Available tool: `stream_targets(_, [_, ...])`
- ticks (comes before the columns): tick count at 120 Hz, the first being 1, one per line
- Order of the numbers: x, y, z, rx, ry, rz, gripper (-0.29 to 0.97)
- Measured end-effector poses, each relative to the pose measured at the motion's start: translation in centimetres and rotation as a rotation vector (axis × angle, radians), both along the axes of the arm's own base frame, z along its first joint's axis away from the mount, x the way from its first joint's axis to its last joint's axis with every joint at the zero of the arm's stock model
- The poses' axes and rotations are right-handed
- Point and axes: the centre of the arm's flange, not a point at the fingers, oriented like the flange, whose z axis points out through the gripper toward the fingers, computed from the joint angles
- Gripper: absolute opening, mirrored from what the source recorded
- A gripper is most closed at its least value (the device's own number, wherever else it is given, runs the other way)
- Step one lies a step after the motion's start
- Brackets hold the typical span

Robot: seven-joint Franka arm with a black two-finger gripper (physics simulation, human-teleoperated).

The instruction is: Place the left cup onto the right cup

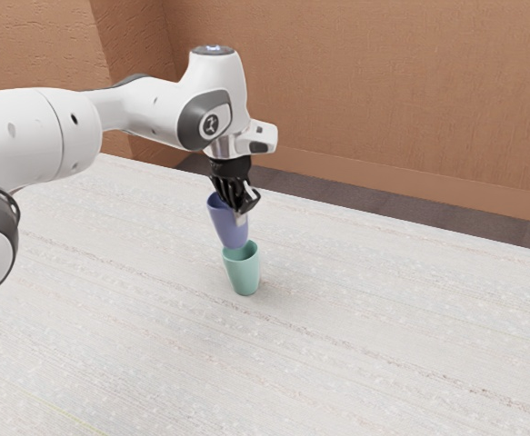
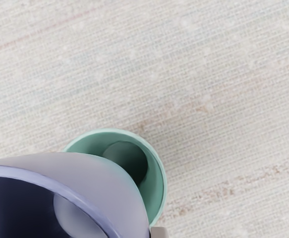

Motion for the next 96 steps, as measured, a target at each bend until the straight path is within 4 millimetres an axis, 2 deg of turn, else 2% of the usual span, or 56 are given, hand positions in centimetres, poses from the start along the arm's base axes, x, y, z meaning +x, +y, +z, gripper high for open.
stream_targets(77, [0.4,-0.1,-1.8,0.005,0.014,0.004,-0.11])
stream_targets(85, [0.4,-0.1,-2.0,0.003,0.016,0.005,-0.05])
stream_targets(96, [0.4,-0.2,-2.2,-0.001,0.019,0.006,0.15])
